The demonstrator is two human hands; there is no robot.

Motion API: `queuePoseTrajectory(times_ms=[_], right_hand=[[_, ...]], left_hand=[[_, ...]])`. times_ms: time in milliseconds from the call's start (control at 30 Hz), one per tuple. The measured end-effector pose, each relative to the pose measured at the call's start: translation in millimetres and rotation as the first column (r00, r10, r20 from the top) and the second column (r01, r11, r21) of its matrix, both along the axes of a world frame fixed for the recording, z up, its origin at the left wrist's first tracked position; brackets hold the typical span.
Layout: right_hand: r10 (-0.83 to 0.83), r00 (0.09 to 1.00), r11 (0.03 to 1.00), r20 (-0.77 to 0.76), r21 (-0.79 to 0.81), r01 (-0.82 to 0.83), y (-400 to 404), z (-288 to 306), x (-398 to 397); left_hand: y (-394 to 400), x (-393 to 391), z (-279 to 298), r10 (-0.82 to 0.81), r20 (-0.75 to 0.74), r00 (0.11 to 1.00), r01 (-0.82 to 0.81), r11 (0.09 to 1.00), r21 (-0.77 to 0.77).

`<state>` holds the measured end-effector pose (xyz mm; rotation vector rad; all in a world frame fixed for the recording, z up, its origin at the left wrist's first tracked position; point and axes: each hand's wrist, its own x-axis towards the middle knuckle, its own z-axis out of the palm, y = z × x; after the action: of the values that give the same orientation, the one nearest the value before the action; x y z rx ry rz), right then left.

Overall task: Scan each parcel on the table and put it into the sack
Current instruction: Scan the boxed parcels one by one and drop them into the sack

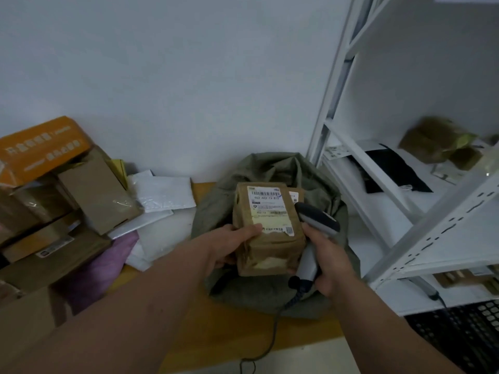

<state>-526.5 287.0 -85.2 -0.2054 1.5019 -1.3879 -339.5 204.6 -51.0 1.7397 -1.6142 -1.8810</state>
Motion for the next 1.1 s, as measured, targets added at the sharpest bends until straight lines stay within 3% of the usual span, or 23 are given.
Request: queuePoseTrajectory(times_ms=[200, 267, 333, 400, 500, 600, 700, 867, 1000, 1100], right_hand=[[0.176, 0.981, 0.973, -0.079, 0.164, -0.162, -22, -11, -13], [0.226, 0.972, 0.963, -0.072, 0.167, -0.211, -32, -13, -13], [0.252, 0.965, 0.958, -0.069, 0.159, -0.238, -40, -16, -11], [0.282, 0.955, 0.951, -0.089, 0.16, -0.266, -48, -23, -9], [0.304, 0.949, 0.942, -0.088, 0.175, -0.286, -62, -37, -7], [0.286, 0.955, 0.941, -0.085, 0.211, -0.263, -77, -45, -6], [0.214, 0.965, 0.957, -0.153, 0.231, -0.175, -97, -51, -4], [0.12, 0.964, 0.982, -0.239, 0.173, -0.079, -126, -52, 3], [0.183, 0.954, 0.976, -0.237, 0.159, -0.148, -137, -57, 13], [0.247, 0.942, 0.955, -0.228, 0.223, -0.196, -140, -57, 11]], left_hand=[[1, -15, -13, -0.086, 0.226, 0.97, 0.09, 0.996, -0.008], [-4, -14, -15, -0.075, 0.375, 0.924, 0.13, 0.984, -0.123], [-12, -7, -22, 0.02, 0.569, 0.822, 0.187, 0.934, -0.303], [-18, 2, -29, 0.169, 0.618, 0.768, 0.153, 0.888, -0.433], [-27, 9, -45, 0.2, 0.559, 0.805, 0.046, 0.917, -0.395], [-36, 10, -57, 0.25, 0.362, 0.898, -0.123, 0.933, -0.338], [-45, 16, -53, 0.398, 0.241, 0.885, -0.261, 0.854, -0.45], [-53, 27, -43, 0.432, 0.131, 0.892, -0.326, 0.818, -0.474], [-54, 31, -36, 0.472, 0.051, 0.88, -0.426, 0.833, -0.352], [-59, 44, -34, 0.559, 0.107, 0.822, -0.448, 0.752, -0.483]])
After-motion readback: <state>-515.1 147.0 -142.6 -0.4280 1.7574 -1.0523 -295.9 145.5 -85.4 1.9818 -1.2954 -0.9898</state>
